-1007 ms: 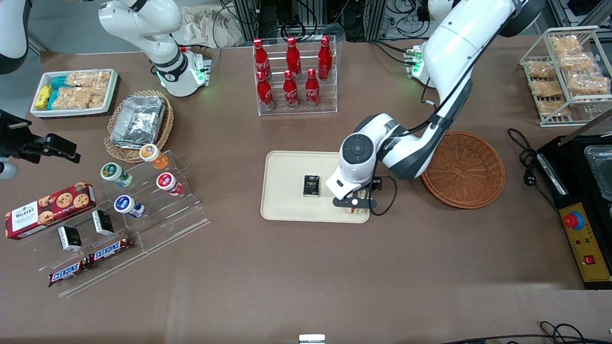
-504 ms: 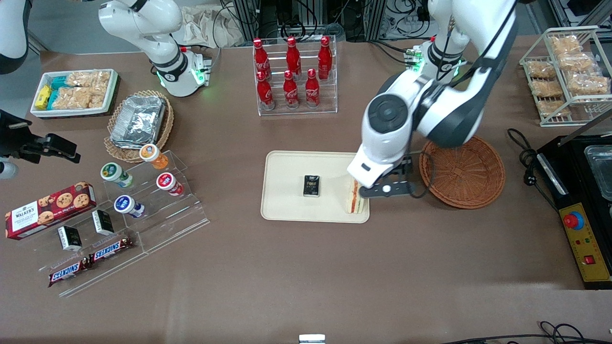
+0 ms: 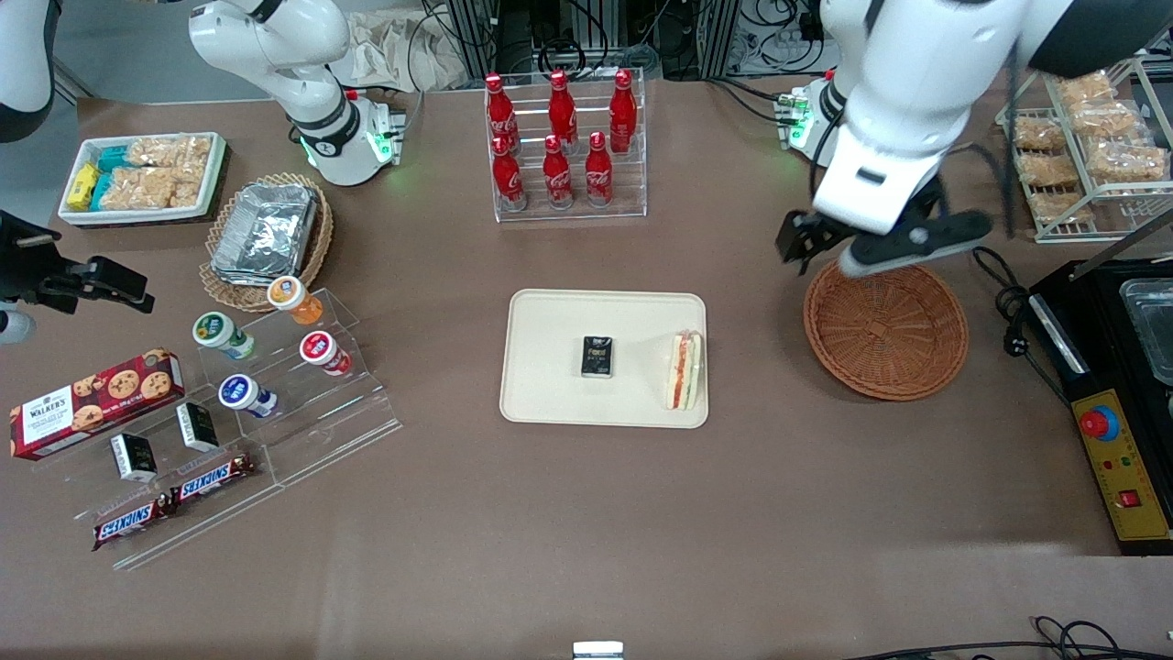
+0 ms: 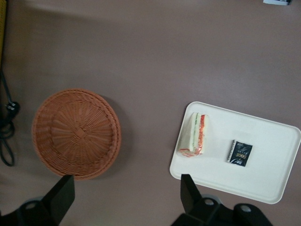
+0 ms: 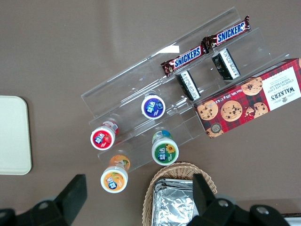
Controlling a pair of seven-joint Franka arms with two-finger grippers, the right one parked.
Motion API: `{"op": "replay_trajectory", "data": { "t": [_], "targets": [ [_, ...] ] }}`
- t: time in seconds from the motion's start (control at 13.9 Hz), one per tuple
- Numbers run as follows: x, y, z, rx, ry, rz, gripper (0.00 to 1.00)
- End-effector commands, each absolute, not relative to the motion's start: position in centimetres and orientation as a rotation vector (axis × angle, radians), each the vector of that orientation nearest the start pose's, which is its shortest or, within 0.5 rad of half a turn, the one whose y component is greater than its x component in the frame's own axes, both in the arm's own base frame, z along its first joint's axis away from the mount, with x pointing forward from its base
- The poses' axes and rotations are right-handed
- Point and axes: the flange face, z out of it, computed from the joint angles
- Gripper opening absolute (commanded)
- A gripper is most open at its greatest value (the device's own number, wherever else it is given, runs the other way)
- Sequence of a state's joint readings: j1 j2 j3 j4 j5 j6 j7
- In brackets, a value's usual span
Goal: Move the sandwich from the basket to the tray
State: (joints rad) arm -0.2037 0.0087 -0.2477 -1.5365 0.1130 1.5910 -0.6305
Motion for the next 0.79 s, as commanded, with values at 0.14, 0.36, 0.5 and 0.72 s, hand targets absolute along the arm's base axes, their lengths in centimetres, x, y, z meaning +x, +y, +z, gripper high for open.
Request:
{"op": "replay_trajectory", "data": {
  "t": [0.14,0.36,0.5,0.72],
  "targets": [
    [48.2,-14.5,65.2,-3.093,-0.028,-0.118,1.0],
    [48.3,-8.9,66.0,-3.12,0.089,-0.061,1.0],
    [48.5,-7.8,66.8,-3.122,0.115,-0.056,1.0],
    [49.0,-6.2,67.1,-3.129,0.152,-0.03,1.0]
  ]
}}
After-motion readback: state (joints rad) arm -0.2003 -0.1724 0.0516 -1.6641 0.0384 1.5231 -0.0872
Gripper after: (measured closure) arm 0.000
